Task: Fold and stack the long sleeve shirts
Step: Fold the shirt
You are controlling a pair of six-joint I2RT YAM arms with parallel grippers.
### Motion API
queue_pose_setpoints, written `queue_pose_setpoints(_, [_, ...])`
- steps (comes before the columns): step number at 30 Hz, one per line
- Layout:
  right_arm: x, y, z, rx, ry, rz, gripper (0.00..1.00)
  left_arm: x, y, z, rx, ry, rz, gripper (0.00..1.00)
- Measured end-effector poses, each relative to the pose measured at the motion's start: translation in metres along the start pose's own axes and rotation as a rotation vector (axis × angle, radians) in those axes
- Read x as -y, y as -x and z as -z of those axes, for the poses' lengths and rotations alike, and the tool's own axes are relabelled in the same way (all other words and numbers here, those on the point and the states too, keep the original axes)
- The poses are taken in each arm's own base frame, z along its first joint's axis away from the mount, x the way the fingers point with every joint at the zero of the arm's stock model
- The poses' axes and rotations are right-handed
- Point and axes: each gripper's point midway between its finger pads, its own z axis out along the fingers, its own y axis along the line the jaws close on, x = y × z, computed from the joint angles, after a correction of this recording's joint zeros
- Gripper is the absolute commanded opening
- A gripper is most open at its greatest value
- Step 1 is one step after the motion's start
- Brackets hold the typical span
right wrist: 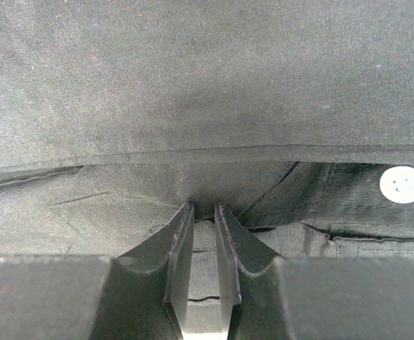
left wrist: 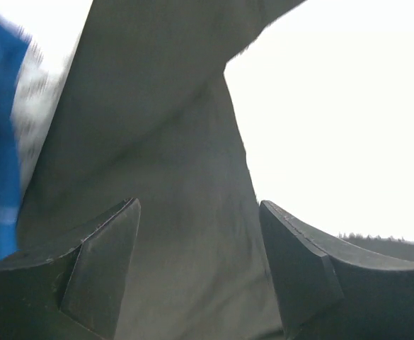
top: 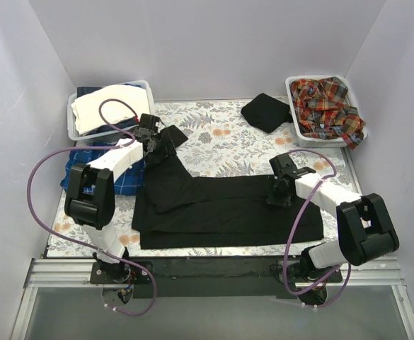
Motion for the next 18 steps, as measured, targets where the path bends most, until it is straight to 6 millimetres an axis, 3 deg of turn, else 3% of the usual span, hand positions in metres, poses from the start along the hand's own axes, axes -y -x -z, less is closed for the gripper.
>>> queue_pose_setpoints(5, [0.000, 0.000, 0.001, 0.013, 0.038, -0.010, 0.27, 0.011, 0.018, -0.031, 0.030, -0.002, -0.050, 0.68])
queue_pose_setpoints(10, [-0.001, 0.000, 0.001, 0.011, 0.053, 0.002, 0.27, 0.037, 0.039, -0.059, 0.085, -0.009, -0.107, 0.69])
queue_pose_setpoints(18, [-0.003, 0.002, 0.002, 0.015, 0.058, 0.003, 0.27, 0.063, 0.056, -0.099, 0.158, 0.048, -0.154, 0.69])
